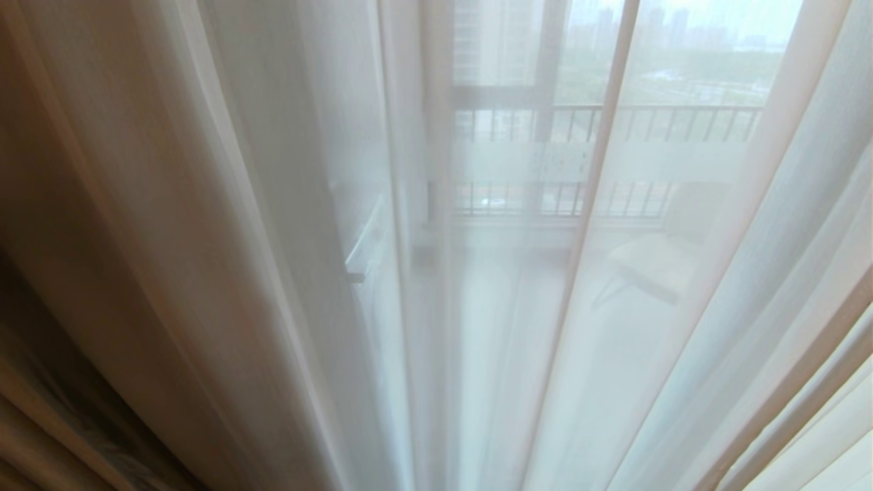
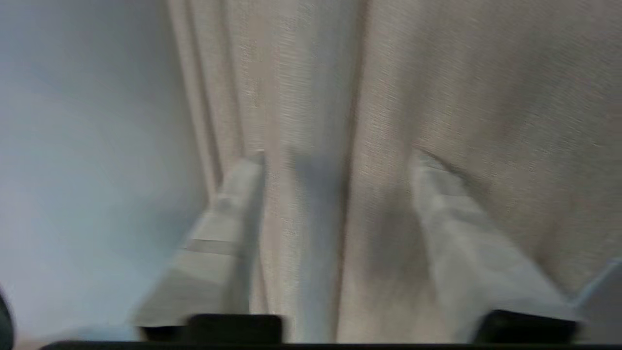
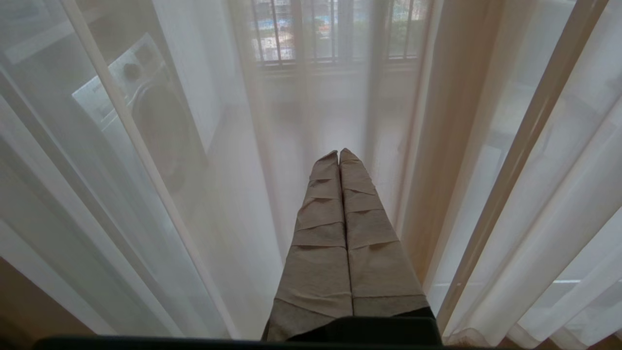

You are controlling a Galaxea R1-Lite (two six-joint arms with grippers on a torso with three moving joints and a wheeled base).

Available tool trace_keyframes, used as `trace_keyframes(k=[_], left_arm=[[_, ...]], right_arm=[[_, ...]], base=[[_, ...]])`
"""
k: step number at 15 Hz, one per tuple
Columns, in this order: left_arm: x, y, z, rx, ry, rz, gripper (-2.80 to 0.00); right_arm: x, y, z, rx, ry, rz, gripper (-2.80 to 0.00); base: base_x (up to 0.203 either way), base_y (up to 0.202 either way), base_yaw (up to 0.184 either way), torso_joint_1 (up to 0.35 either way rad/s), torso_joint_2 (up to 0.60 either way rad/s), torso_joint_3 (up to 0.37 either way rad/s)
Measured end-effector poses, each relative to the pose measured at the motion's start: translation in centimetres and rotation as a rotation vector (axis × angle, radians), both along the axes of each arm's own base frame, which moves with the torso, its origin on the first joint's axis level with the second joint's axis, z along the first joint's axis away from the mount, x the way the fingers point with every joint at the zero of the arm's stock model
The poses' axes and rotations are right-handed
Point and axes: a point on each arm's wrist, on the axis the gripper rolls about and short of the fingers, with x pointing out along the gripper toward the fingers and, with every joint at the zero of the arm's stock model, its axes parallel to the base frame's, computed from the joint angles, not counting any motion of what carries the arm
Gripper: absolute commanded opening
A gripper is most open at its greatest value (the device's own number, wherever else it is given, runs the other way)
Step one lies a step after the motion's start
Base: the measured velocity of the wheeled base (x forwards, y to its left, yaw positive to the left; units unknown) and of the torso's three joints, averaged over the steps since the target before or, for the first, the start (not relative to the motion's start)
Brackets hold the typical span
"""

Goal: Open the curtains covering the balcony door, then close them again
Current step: Close the outer curtains on both sides

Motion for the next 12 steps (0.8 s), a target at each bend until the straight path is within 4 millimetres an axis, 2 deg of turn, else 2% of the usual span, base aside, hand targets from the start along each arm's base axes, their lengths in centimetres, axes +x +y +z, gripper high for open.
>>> trace_keyframes(k=[8,12], left_arm=[[0.19,-0.11,-0.13,0.0,0.003,-0.058,-2.8],[0.01,-0.78,0.43,0.005,0.0,-0.071,-2.8]], right_arm=[[0.0,0.0,0.0,0.0,0.0,0.0,-2.8],[0.0,0.0,0.0,0.0,0.0,0.001,-2.8]], base=[[0.0,0.0,0.0,0.0,0.0,0.0],[0.0,0.0,0.0,0.0,0.0,0.0]])
